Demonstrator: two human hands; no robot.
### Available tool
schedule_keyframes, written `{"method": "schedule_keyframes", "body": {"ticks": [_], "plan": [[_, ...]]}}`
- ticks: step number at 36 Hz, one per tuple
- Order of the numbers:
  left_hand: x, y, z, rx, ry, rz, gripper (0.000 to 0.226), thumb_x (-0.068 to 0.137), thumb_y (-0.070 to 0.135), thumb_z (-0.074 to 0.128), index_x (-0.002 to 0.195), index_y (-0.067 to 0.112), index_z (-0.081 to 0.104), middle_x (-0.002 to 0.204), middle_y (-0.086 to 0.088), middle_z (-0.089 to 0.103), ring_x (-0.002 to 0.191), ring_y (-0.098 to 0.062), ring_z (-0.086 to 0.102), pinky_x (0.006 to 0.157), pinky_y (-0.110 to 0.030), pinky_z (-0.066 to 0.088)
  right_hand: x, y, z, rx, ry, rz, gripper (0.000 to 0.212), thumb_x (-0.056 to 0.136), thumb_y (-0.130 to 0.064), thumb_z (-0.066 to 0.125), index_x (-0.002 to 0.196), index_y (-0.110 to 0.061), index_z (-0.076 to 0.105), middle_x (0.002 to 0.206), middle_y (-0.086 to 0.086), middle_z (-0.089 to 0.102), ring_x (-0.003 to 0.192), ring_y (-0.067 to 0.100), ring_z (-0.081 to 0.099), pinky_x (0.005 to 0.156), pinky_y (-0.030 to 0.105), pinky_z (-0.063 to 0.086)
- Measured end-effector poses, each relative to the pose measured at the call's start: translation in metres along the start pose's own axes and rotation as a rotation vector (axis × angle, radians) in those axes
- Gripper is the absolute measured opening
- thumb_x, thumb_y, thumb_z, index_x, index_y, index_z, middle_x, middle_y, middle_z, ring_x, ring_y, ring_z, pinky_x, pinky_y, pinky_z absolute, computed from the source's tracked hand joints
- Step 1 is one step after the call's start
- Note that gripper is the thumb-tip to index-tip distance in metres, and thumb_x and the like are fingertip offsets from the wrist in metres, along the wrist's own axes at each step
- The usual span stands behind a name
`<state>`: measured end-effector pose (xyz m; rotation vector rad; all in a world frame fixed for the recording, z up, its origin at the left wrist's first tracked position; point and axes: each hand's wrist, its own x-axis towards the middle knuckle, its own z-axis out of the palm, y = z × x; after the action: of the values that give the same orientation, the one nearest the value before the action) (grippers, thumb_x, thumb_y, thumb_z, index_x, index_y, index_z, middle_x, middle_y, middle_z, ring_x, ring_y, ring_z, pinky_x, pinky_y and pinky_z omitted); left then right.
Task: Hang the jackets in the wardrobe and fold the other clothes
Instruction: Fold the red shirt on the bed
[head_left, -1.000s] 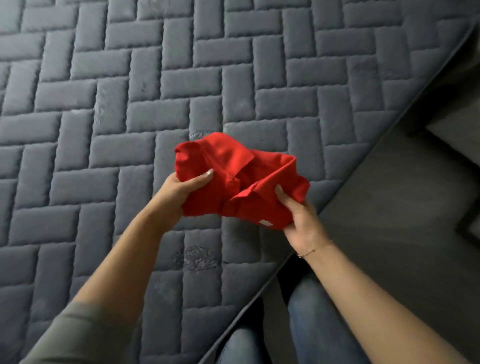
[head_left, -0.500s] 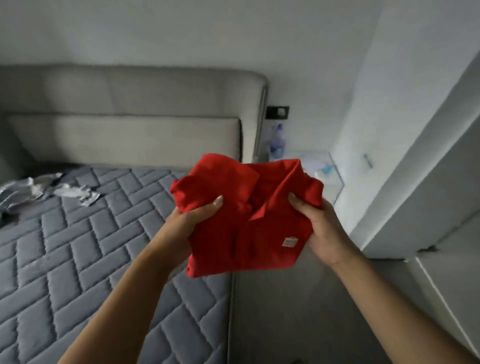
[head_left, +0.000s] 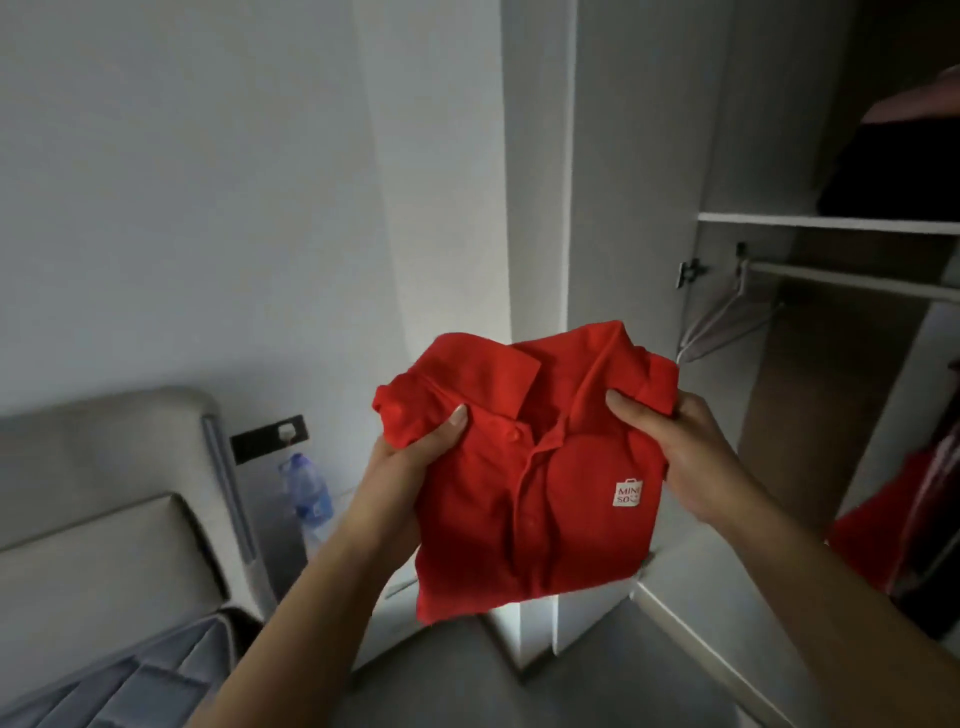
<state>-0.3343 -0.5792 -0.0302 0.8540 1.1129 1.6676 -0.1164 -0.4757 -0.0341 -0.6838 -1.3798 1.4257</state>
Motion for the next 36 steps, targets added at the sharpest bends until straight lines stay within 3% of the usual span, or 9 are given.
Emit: {"method": "schedule_keyframes", "body": {"ticks": [6,9,14,17,22,25,29,32,36], "plan": [[0.08,-0.006,0.074,-0.027,-0.16,0.018,0.047,0.068,0.031,0.078,0.112,0.024,0.064,0.108,0.001,0.073,0.098,-0.019,0.071,0.069,-0.024,0.058,0.044,-0.025,-0.06,0.018,0.179,-0.054,0.029,0.069,-0.038,0.077,0.098,-0.03,0.075,0.104,0.004,0.074,0.096,0.024,0.071,0.078,0.035,0.058],[0.123,-0.006,0.11,-0.029,-0.227,0.03,0.042,0.071,0.029,0.077,0.111,0.025,0.064,0.105,0.002,0.074,0.094,-0.018,0.072,0.065,-0.023,0.058,0.07,-0.042,-0.083,0.025,0.286,-0.097,0.026,0.062,-0.037,0.078,0.088,-0.038,0.076,0.097,-0.002,0.075,0.091,0.017,0.072,0.067,0.023,0.057],[0.191,-0.004,0.168,-0.067,-0.38,0.075,0.039,0.073,0.025,0.076,0.11,0.028,0.063,0.1,0.006,0.075,0.089,-0.015,0.072,0.06,-0.021,0.056,0.106,-0.069,-0.127,-0.011,0.437,-0.182,0.031,0.068,-0.031,0.075,0.098,-0.027,0.07,0.092,-0.005,0.076,0.082,0.013,0.073,0.057,0.019,0.055],[0.224,0.0,0.204,-0.118,-0.488,0.11,0.029,0.072,0.021,0.076,0.099,0.028,0.066,0.092,0.006,0.076,0.083,-0.012,0.073,0.056,-0.019,0.055,0.123,-0.089,-0.149,-0.045,0.479,-0.239,0.038,0.07,-0.031,0.074,0.107,-0.023,0.067,0.099,-0.002,0.075,0.09,0.014,0.072,0.063,0.022,0.057],[0.287,0.013,0.27,-0.134,-0.685,0.177,0.028,0.075,0.023,0.074,0.103,0.026,0.068,0.099,0.002,0.075,0.089,-0.015,0.072,0.062,-0.019,0.056,0.157,-0.131,-0.185,-0.169,0.61,-0.371,0.035,0.071,-0.033,0.074,0.104,-0.021,0.071,0.1,0.005,0.074,0.09,0.02,0.072,0.065,0.026,0.057],[0.293,0.02,0.285,-0.06,-0.651,0.328,0.025,0.079,0.024,0.072,0.103,0.027,0.068,0.096,0.01,0.075,0.088,-0.007,0.071,0.064,-0.012,0.053,0.157,-0.147,-0.188,-0.297,0.619,-0.424,0.019,0.078,-0.029,0.071,0.095,-0.025,0.076,0.097,0.004,0.075,0.088,0.02,0.073,0.066,0.022,0.056],[0.334,0.022,0.339,0.096,-0.632,0.547,0.025,0.08,0.034,0.071,0.104,0.029,0.067,0.089,0.02,0.071,0.085,0.012,0.064,0.068,-0.003,0.048,0.179,-0.182,-0.219,-0.504,0.709,-0.535,0.015,0.078,-0.031,0.071,0.092,-0.028,0.077,0.094,-0.003,0.076,0.086,0.012,0.072,0.065,0.015,0.053],[0.361,0.029,0.392,0.059,-0.668,0.653,0.028,0.082,0.031,0.071,0.109,0.027,0.065,0.097,0.02,0.068,0.092,0.012,0.063,0.079,-0.005,0.048,0.202,-0.21,-0.256,-0.595,0.737,-0.597,0.014,0.083,-0.026,0.069,0.095,-0.025,0.075,0.095,-0.004,0.075,0.087,0.011,0.072,0.066,0.013,0.052],[0.403,0.041,0.483,-0.005,-0.73,0.679,0.022,0.083,0.026,0.072,0.103,0.03,0.065,0.096,0.019,0.069,0.087,0.012,0.064,0.076,-0.007,0.049,0.235,-0.262,-0.319,-0.729,0.755,-0.635,0.015,0.087,-0.027,0.067,0.1,-0.024,0.073,0.096,-0.002,0.075,0.087,0.013,0.072,0.068,0.016,0.053]]}}
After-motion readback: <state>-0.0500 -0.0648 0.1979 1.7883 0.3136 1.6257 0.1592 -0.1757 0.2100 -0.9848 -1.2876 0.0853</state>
